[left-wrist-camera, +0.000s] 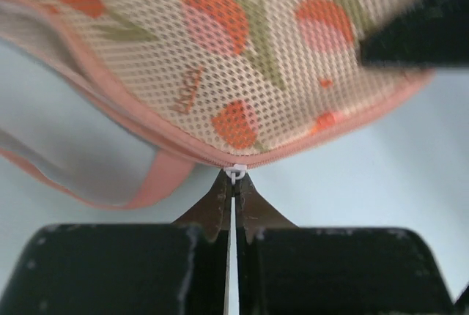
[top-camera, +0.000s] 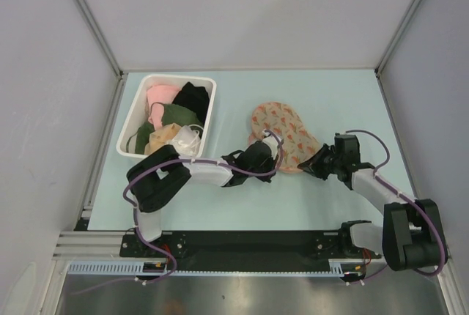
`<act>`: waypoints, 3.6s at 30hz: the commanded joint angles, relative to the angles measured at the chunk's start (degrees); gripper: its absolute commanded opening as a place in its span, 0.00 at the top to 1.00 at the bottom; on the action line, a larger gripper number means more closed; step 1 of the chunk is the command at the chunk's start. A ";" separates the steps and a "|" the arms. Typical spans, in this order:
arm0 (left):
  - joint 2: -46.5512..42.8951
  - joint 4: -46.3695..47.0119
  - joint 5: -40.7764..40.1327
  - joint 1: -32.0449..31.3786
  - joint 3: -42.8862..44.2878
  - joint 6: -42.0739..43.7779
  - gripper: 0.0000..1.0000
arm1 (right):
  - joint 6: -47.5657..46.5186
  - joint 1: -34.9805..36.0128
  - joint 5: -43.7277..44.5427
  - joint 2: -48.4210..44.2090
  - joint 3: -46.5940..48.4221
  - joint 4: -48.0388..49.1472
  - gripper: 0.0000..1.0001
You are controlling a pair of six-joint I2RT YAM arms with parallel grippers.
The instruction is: Place the bra in the laundry bag and zip it closed
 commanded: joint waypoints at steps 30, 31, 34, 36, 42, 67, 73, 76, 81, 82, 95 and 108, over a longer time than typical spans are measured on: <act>-0.75 3.62 10.93 -2.69 2.82 -4.66 1.00 | 15.71 3.65 0.49 3.53 -5.21 15.25 0.87; -1.02 2.56 8.74 -2.25 1.60 -4.48 1.00 | 15.45 2.69 0.05 3.45 -5.56 15.07 0.92; -2.51 1.07 6.45 1.35 -2.43 -4.31 1.00 | 12.12 0.32 -2.05 3.36 -5.92 13.59 1.00; -3.57 0.45 5.30 5.65 -4.81 -3.70 1.00 | 8.70 -2.50 -3.28 3.18 -5.91 11.92 1.00; -9.89 -3.77 0.20 13.57 -9.92 1.92 1.00 | 1.83 -10.14 -8.03 3.36 -4.60 7.70 1.00; -9.82 -0.87 13.12 0.66 1.15 -5.80 1.00 | 0.03 -2.69 3.05 -16.39 8.77 -20.10 0.02; -9.02 -0.96 12.50 -1.54 2.55 -6.24 1.00 | 12.27 7.24 3.12 -15.64 2.96 -6.82 0.19; -9.11 -1.31 12.24 -2.33 2.56 -5.98 1.00 | 16.93 10.15 4.44 -12.73 0.51 -1.30 0.32; -9.37 -1.23 11.89 -3.39 1.68 -5.89 1.00 | 18.79 12.17 5.50 -7.81 -0.64 5.22 0.49; -9.37 -1.22 11.80 -3.39 1.33 -5.98 1.00 | 18.70 12.17 5.50 -7.28 -0.82 5.31 0.60; -15.78 -0.61 7.94 4.69 -13.70 -1.68 1.00 | 2.45 -3.99 -11.28 1.77 0.05 8.91 1.00; -11.93 0.71 14.79 1.71 -3.79 -5.62 1.00 | -5.99 1.89 -0.59 9.44 15.10 -7.50 0.08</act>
